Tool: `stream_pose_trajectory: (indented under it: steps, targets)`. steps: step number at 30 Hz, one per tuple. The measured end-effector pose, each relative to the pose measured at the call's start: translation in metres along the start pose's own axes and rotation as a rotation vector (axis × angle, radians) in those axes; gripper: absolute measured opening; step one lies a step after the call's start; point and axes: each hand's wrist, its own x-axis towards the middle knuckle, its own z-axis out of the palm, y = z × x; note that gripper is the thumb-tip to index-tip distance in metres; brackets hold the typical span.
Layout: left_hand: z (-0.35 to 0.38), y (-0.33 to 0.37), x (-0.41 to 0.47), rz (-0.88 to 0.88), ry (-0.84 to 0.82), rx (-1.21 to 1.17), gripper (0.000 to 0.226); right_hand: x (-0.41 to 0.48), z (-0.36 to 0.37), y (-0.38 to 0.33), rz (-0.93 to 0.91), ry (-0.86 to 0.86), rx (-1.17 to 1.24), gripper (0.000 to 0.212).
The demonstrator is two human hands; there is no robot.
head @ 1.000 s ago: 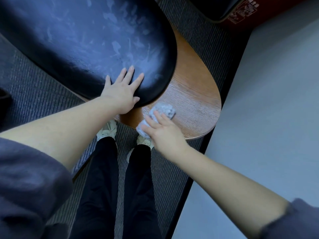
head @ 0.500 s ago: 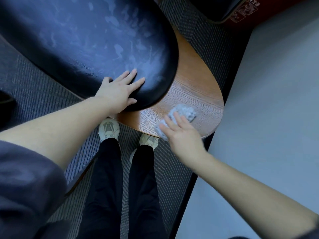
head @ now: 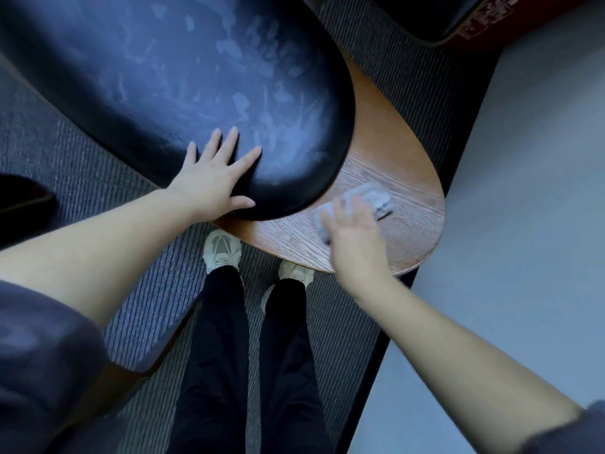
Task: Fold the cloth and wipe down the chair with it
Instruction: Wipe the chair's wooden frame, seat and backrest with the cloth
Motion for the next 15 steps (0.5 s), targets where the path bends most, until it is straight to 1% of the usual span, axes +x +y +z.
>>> stream_pose_trajectory:
  steps: [1,2,3,4,5,8,9,10,11,13,15]
  targets:
    - [-0.001,0.003,0.001,-0.014,-0.008,-0.004,0.093,-0.007,0.004,-0.015,-0.109,-0.021,0.024,0.035]
    - [-0.001,0.007,0.001,-0.029,-0.013,-0.012,0.094,-0.016,0.007,-0.026,-0.218,-0.042,0.061,0.039]
    - [-0.001,0.01,0.001,-0.042,-0.016,-0.021,0.094,-0.021,0.007,-0.026,-0.293,-0.068,0.09,0.045]
    - [-0.002,0.013,0.002,-0.047,-0.017,-0.03,0.095,-0.017,0.003,-0.015,-0.324,-0.075,0.095,0.049]
    - [-0.002,0.016,0.003,-0.042,-0.012,-0.036,0.094,-0.007,-0.003,0.002,-0.294,-0.059,0.083,0.047]
    - [-0.001,0.032,0.007,0.01,0.002,-0.033,0.093,0.033,-0.023,0.062,0.002,-0.09,0.046,0.032]
    - [-0.001,0.039,0.009,0.019,0.006,-0.032,0.093,0.041,-0.027,0.076,0.081,-0.103,0.01,0.029]
    - [-0.001,0.047,0.011,0.019,0.01,-0.035,0.092,0.04,-0.031,0.083,0.117,-0.102,-0.023,0.029]
    - [-0.002,0.053,0.013,0.016,0.016,-0.042,0.092,0.031,-0.034,0.086,0.107,-0.08,-0.043,0.029]
    - [-0.004,0.064,0.018,0.026,0.024,-0.048,0.091,-0.001,-0.038,0.084,0.019,-0.041,-0.024,0.032]
    - [-0.01,0.074,0.025,0.046,0.022,-0.051,0.09,-0.029,-0.041,0.084,-0.043,-0.045,0.032,0.044]
